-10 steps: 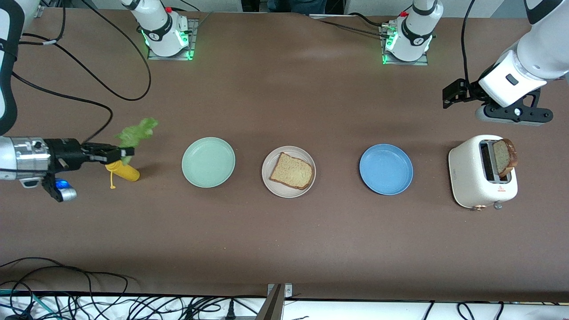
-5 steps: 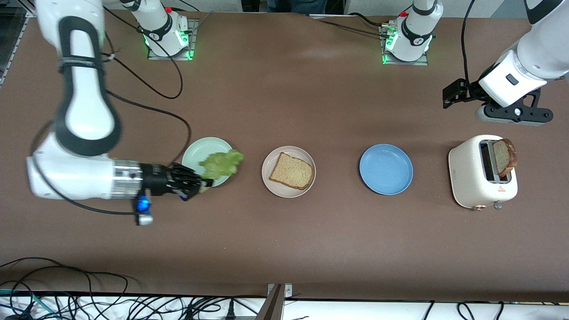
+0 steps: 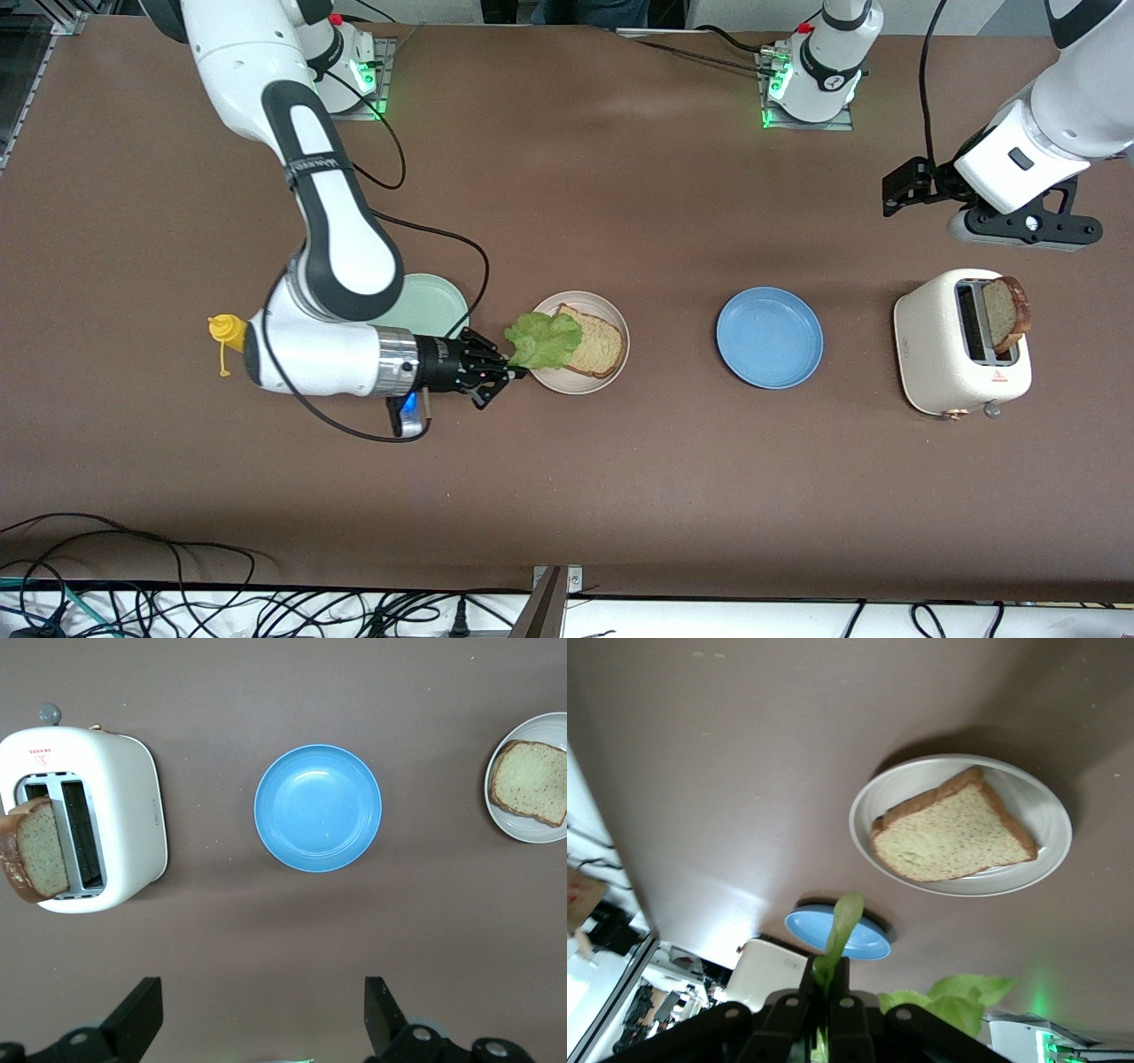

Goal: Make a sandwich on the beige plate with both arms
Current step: 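Carry the lettuce with the right gripper over the toast on the plate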

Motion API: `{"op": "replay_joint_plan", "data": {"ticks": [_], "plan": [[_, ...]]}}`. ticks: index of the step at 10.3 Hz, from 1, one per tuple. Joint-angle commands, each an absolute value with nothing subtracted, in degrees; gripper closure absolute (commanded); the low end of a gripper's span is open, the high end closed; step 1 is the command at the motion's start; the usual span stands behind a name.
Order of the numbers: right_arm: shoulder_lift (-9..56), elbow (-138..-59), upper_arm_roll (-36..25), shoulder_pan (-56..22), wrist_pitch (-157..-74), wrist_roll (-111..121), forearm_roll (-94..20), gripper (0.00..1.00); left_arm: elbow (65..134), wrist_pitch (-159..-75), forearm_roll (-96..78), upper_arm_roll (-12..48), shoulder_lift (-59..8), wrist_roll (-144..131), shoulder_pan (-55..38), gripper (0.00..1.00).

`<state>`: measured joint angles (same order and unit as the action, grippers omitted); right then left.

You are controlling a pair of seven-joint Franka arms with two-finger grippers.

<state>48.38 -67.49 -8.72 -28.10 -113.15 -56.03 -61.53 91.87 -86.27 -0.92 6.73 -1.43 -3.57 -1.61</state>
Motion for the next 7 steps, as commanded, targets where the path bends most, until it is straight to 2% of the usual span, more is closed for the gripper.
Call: {"op": "replay_joint_plan", "data": {"ticks": [1,2,7], "plan": [[49.7,-68.7,-8.8,-30.4,-114.7,-57.8,-59.3,1.00,91.2,-85.7,-2.0,6.6,-1.5,-3.0,-1.1,0.00],[50.1,-70.5,-8.7,-31.2,-117.1,-57.8,-58.7,1.00,91.2,-85.7,-2.0,6.6,-1.5,-3.0,-1.1,0.00],[53.5,-71.0,-8.6,-31.4,-117.2,-62.6,-59.0,1.00,91.2,-85.6,-2.0,6.6,-1.5,-3.0,-0.7,0.00]]}}
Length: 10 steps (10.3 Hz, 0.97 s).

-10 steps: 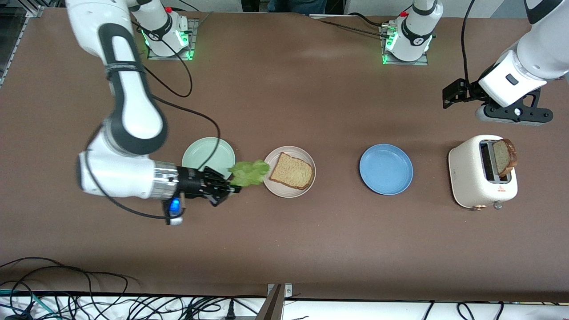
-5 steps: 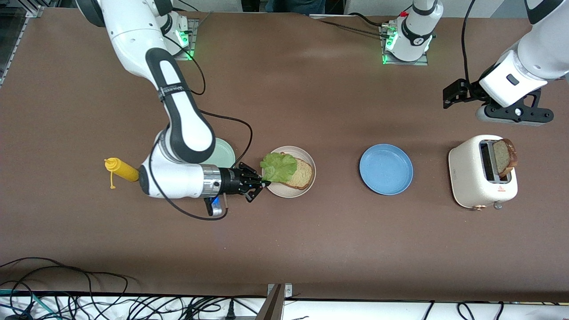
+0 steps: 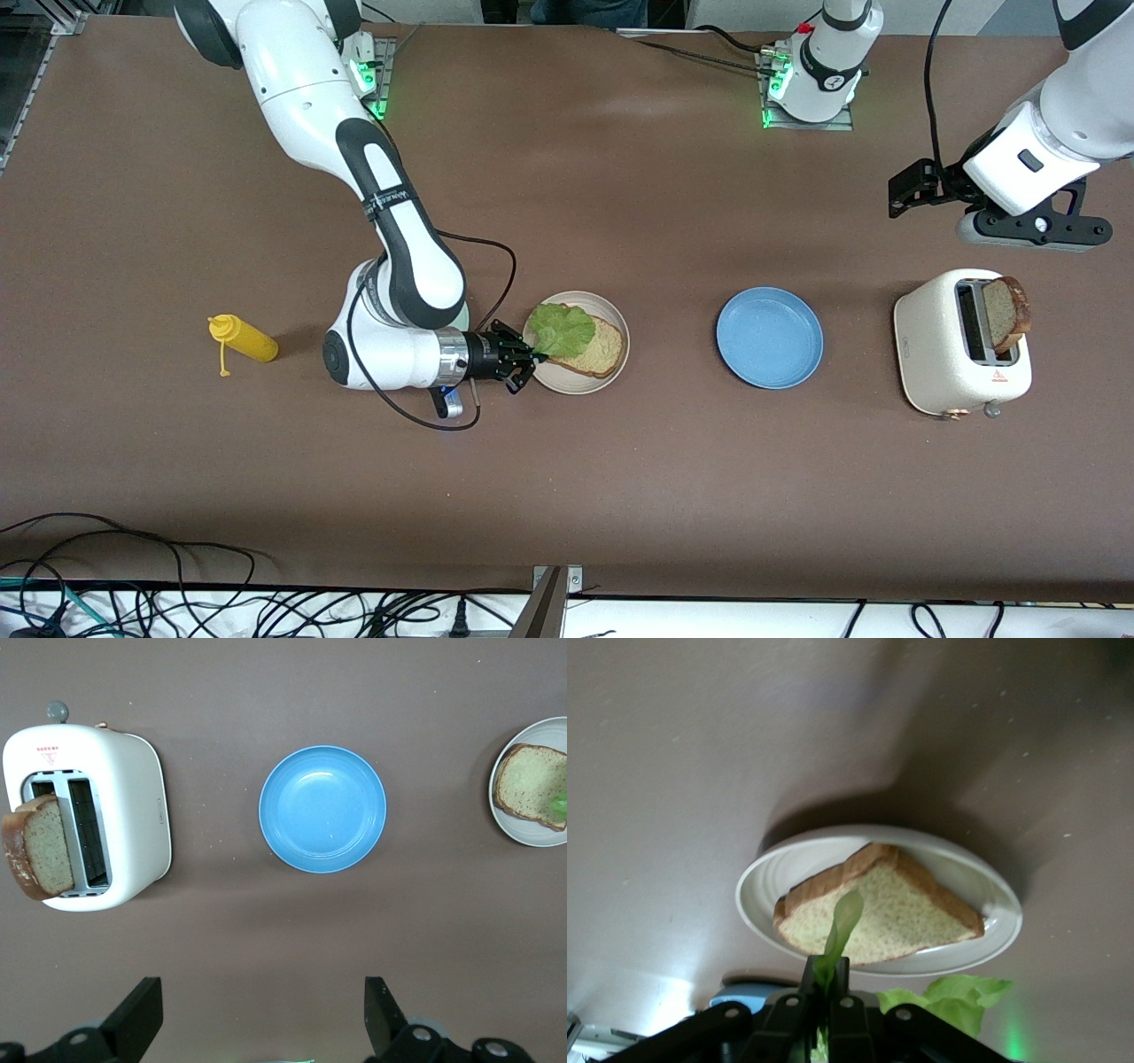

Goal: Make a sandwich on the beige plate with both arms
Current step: 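Lower the lettuce onto the toast and open the right gripper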

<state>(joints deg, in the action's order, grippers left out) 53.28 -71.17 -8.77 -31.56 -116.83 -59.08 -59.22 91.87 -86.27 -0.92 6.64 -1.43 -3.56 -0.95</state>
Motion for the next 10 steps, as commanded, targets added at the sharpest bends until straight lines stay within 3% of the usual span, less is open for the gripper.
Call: {"op": "replay_joint_plan", "data": {"ticks": [1,4,10], "plan": [[53.7,-71.0,-8.6,-31.6,-117.5,-63.6,-59.0,1.00,91.2,-85.6,-2.0,6.7,-1.5,-3.0,-0.7,0.00],[55.7,-69.3,-6.8,-31.6,-120.7,-64.2,-64.2,1.00,91.2,-85.6,-2.0,6.7,-1.4,-3.0,-0.7,0.00],[57.6,-68.5,-5.7,-31.6,-122.5,-63.5,-64.2,1.00,91.1,-85.6,-2.0,6.8,-1.4,-3.1,-0.8,0.00]]}}
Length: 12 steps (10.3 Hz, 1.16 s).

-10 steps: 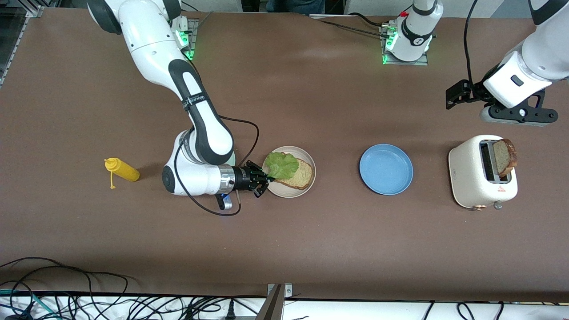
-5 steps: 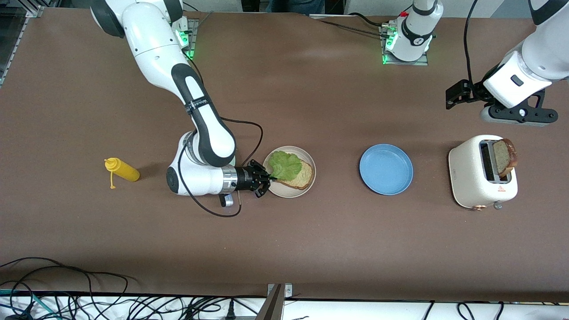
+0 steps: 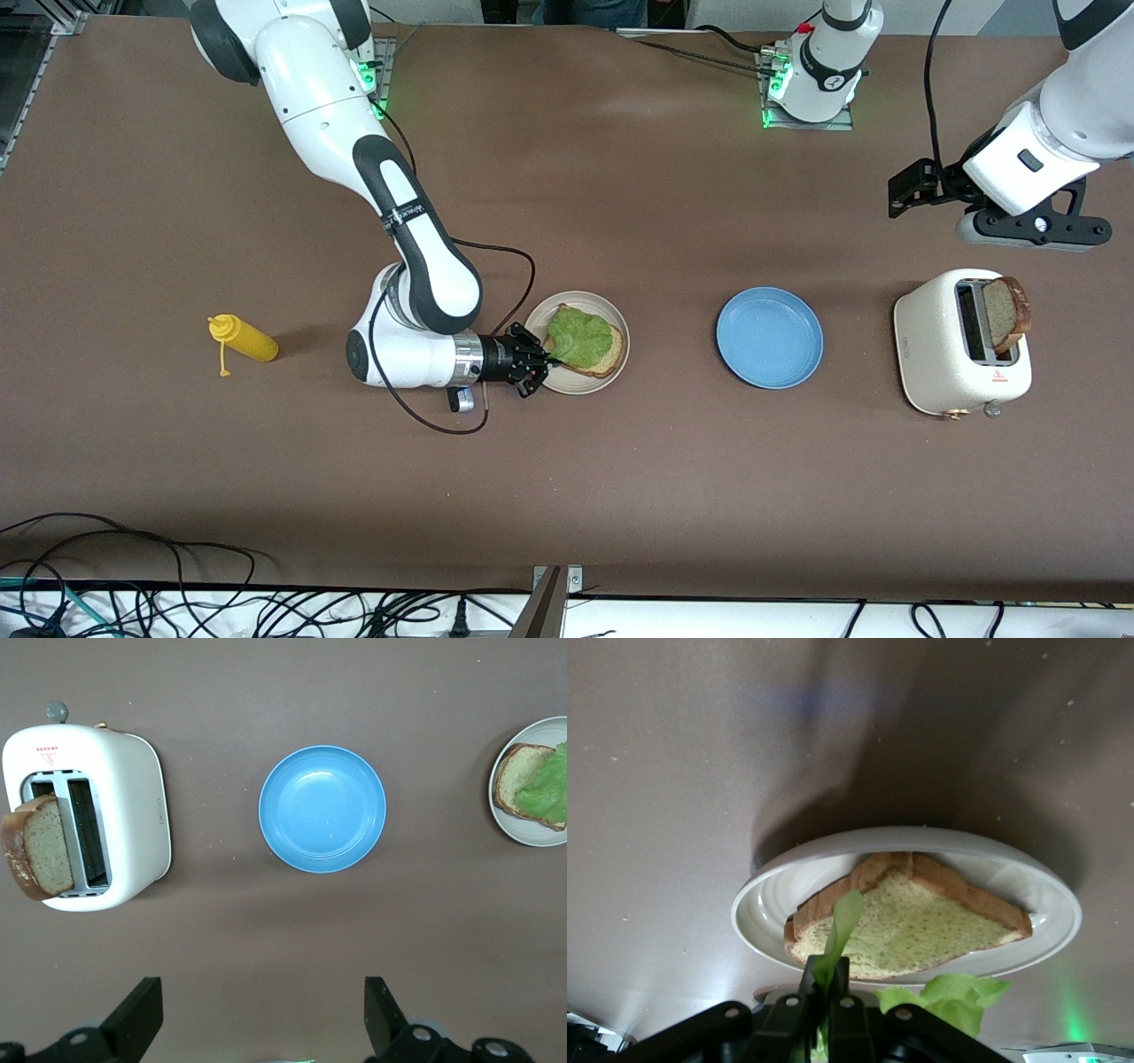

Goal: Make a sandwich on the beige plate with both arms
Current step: 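Lower the lettuce onto the toast and open the right gripper, then withdraw the right gripper from the beige plate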

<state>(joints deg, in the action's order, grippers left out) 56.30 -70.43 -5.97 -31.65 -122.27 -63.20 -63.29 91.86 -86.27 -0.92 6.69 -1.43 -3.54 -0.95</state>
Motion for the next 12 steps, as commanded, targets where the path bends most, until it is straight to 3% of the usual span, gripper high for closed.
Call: {"op": "replay_joint_plan", "data": {"ticks": [1,2,4,7,10,12], "plan": [[57.6,-68.5,-5.9,-31.6,-122.5,-63.3,-64.1,0.61,91.1,-85.6,-2.0,6.8,-1.4,-3.0,-0.8,0.00],[57.6,-68.5,-6.0,-31.6,-122.5,-63.2,-63.8,0.29,91.1,-85.6,-2.0,6.8,-1.4,-3.1,-0.8,0.00],[57.5,-68.4,-6.0,-31.6,-122.5,-61.5,-59.4,0.03,91.1,-85.6,-1.9,6.8,-1.4,-3.1,-0.8,0.00],[56.7,-68.3,-7.6,-31.1,-122.0,-52.7,-54.6,0.00,91.2,-85.6,-1.9,6.8,-1.4,-3.0,-0.8,0.00],[52.1,-68.3,-7.8,-31.0,-120.1,-49.3,-35.5,0.00,91.1,-85.6,-1.9,6.8,-1.5,-3.0,-0.8,0.00],[48.5,-68.3,-8.2,-29.6,-113.4,-43.5,-29.3,0.00,91.2,-85.6,-1.9,6.8,-1.4,-3.0,-0.8,0.00]]}}
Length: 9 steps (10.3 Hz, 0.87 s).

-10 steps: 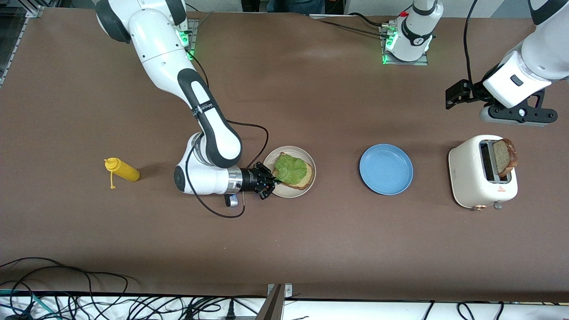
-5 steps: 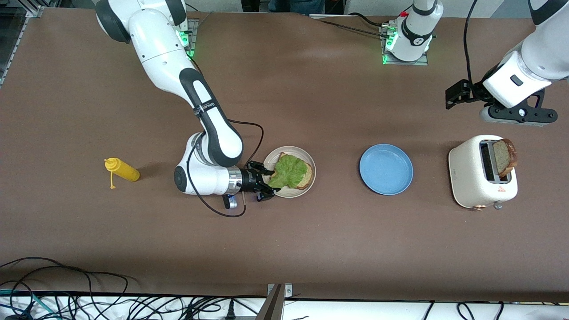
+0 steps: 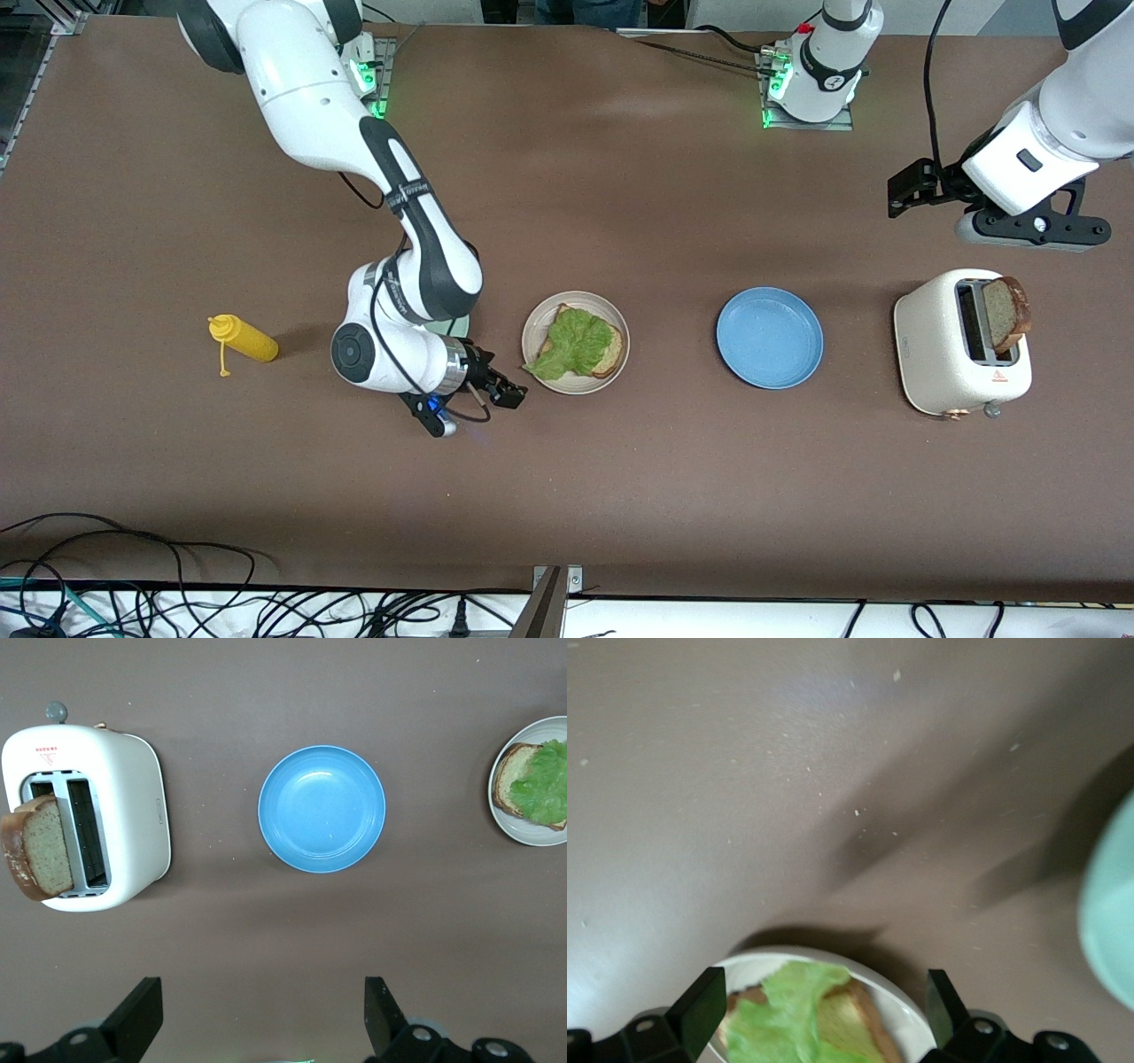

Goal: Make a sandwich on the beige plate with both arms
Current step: 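Withdraw the right gripper from the beige plate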

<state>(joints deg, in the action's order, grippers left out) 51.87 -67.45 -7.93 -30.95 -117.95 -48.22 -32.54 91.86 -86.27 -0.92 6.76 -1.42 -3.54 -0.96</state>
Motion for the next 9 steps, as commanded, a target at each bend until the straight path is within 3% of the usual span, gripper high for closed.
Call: {"op": "replay_joint_plan", "data": {"ticks": [1,5,9], "plan": [[46.4,-68.4,-8.1,-27.4,-110.4,-38.5,-28.4,0.00,91.1,-85.6,-1.9,6.8,-1.5,-3.0,-0.8,0.00],[40.0,-69.6,-14.7,-25.8,-96.8,-16.8,-16.7,0.00,91.1,-85.6,-1.9,6.8,-1.5,-3.1,-0.8,0.00],[34.9,-75.2,-24.9,-25.7,-94.0,10.3,-15.2,0.00,91.2,-85.6,-1.9,6.8,-1.5,-3.0,-0.8,0.00]]}}
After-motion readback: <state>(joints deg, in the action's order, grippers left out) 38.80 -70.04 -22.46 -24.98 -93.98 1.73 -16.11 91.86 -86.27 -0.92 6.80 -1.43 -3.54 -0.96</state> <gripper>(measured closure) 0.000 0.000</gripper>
